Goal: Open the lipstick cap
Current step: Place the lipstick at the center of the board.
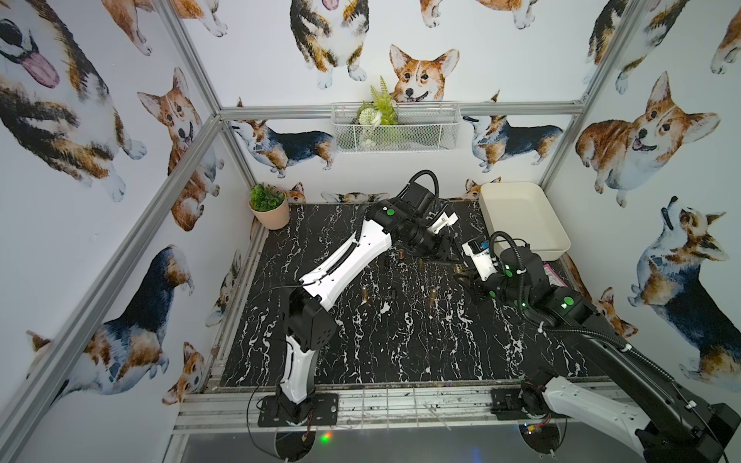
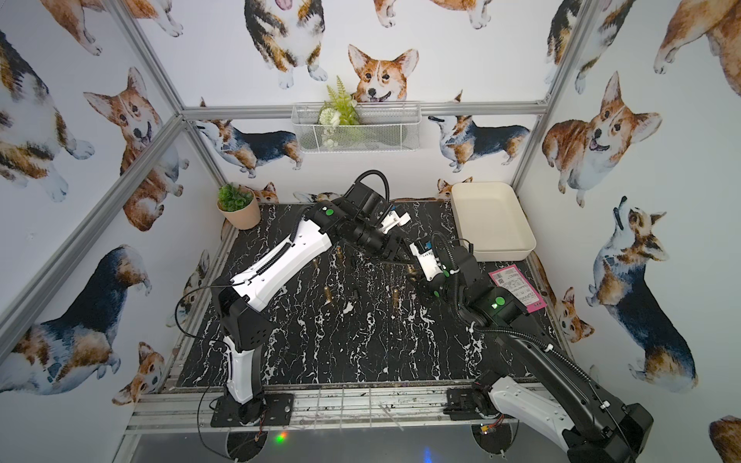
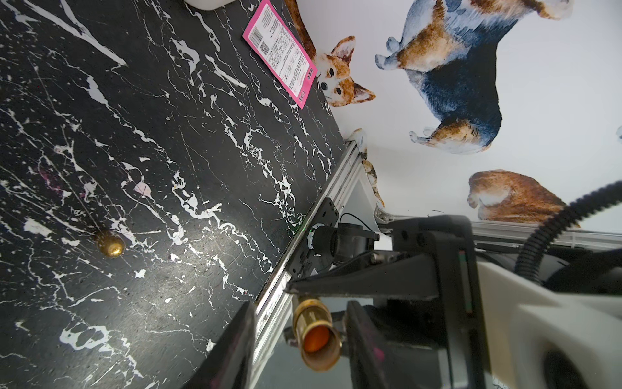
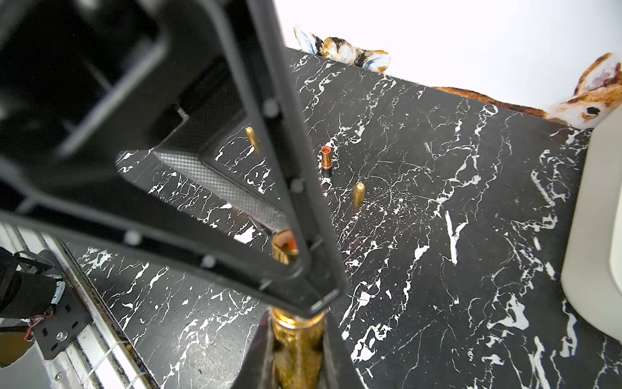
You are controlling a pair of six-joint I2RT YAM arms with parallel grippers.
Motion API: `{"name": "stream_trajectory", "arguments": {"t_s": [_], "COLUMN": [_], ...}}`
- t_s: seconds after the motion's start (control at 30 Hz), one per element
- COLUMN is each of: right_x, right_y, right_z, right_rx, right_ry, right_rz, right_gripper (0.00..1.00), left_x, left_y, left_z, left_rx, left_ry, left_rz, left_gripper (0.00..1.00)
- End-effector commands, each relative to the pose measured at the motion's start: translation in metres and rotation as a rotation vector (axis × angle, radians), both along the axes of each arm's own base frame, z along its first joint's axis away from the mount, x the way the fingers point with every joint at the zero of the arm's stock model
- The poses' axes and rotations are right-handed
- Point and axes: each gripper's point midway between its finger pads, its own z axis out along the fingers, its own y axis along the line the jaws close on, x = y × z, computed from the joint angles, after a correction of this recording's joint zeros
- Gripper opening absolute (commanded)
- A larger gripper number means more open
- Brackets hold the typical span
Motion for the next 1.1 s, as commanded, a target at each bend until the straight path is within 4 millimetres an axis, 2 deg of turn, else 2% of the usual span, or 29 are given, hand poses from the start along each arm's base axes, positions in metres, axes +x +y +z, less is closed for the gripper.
{"name": "stream_trajectory", "arguments": {"t_s": [0.0, 0.23, 0.67, 1.07], "right_x": [0.0022, 0.003, 0.0041, 0.0047], "right_y": [0.0036, 0.0034, 0.0039, 0.0051], "right_z": [0.0049, 0.0042, 0.0014, -0.0002], "right_rx": [0.016, 0.018, -0.005, -0.01], "right_ry": [-0.022, -0.024, -0.007, -0.001], "right_rz": [0.009, 0.005, 0.009, 0.013], "right_gripper": [0.03, 0.03, 0.03, 0.03], "left_x": [-0.0031, -0.0054, -0.0113, -0.0104], "left_y": [-0.0005, 0.0018, 0.0032, 0.005], "left_z": [0.0036, 0.0021, -0.0016, -0.0027], "left_rx": [-0.002, 0.014, 0.056, 0.074], "left_ry": [0.003, 0.007, -0.011, -0.026], "left_rz": [-0.017, -0.027, -0.057, -0.058], "left_gripper": [0.42, 0.32, 0.31, 0.22]}}
